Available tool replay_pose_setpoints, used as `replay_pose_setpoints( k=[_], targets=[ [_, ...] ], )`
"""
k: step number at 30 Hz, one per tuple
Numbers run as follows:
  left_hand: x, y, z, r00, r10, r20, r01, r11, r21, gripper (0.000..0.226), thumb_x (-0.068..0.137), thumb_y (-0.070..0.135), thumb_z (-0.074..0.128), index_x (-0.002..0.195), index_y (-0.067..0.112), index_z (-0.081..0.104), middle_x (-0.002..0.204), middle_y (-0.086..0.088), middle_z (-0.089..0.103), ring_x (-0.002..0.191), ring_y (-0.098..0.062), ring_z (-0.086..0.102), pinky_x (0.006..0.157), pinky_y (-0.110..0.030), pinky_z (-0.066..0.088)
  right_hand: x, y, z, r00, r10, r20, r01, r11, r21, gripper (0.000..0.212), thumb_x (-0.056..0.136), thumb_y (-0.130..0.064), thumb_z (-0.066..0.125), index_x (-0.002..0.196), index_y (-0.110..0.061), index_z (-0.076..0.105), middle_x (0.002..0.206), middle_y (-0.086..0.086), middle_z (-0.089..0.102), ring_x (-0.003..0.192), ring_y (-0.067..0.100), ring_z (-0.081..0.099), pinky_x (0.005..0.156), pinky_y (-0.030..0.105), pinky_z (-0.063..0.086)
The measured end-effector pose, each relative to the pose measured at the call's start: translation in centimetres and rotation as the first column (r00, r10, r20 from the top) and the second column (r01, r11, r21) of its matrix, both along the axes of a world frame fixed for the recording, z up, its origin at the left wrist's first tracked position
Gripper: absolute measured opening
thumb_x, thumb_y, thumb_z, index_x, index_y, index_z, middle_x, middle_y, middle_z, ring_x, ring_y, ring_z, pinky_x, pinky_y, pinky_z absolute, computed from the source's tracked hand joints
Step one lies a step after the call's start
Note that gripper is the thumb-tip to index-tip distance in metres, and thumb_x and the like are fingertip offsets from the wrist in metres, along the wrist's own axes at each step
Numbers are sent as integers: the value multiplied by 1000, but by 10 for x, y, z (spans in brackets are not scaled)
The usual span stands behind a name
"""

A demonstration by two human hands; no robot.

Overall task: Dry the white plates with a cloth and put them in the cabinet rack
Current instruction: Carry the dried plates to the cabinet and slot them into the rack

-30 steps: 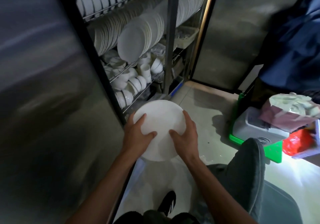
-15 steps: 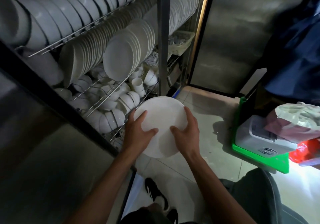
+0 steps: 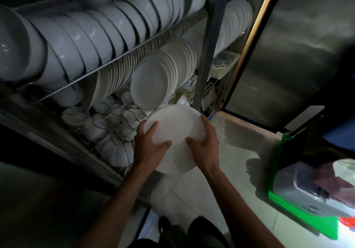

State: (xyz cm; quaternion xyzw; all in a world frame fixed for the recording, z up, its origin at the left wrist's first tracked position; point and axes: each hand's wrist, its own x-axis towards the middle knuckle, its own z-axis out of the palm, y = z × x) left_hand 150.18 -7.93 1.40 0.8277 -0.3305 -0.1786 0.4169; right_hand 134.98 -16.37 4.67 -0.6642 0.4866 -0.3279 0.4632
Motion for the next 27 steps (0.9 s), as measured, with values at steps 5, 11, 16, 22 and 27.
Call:
replay_pose_setpoints(
  k=[5, 11, 16, 22, 27],
  targets=[
    [28, -8, 8, 991, 129, -21, -129, 991, -18, 77, 74, 33, 83, 143, 31, 49, 157, 6, 24, 140, -21, 32, 109, -41, 41, 39, -28, 3, 996, 82, -41, -81, 997, 19, 88, 78, -20, 81, 152, -25, 34, 150, -1, 45, 133, 21, 44, 106, 52, 45],
    [54, -22, 14, 957, 284, -65, -288, 956, -63, 74, 75, 25, 85, 142, 23, 53, 153, 2, 31, 137, -14, 35, 103, -24, 33, 82, -60, 9, 974, 224, 43, -226, 972, 62, 79, 77, -24, 81, 146, -28, 42, 135, -6, 57, 119, 17, 55, 95, 49, 54],
    [72, -36, 19, 903, 404, -143, -419, 903, -96, 74, 75, 19, 86, 142, 19, 54, 153, -1, 34, 136, -15, 38, 105, -25, 36, 114, -94, 26, 913, 390, 122, -399, 915, 62, 71, 76, -16, 81, 139, -29, 50, 120, -15, 60, 106, 3, 54, 89, 31, 50],
    [76, -51, 12, 844, 513, -157, -533, 835, -137, 72, 76, 17, 86, 141, 15, 55, 152, -4, 38, 131, -9, 40, 98, -10, 33, 144, -118, 29, 843, 527, 109, -529, 849, -15, 69, 80, -12, 76, 142, -22, 47, 135, -3, 58, 122, 14, 54, 102, 42, 48],
    [78, -60, 6, 777, 572, -261, -621, 763, -178, 71, 76, 13, 85, 140, 14, 56, 153, -1, 38, 132, -6, 38, 102, -18, 34, 162, -129, 26, 781, 607, 143, -610, 792, -33, 74, 84, -3, 71, 149, -20, 40, 135, -12, 53, 118, 1, 50, 92, 6, 42]
  ],
)
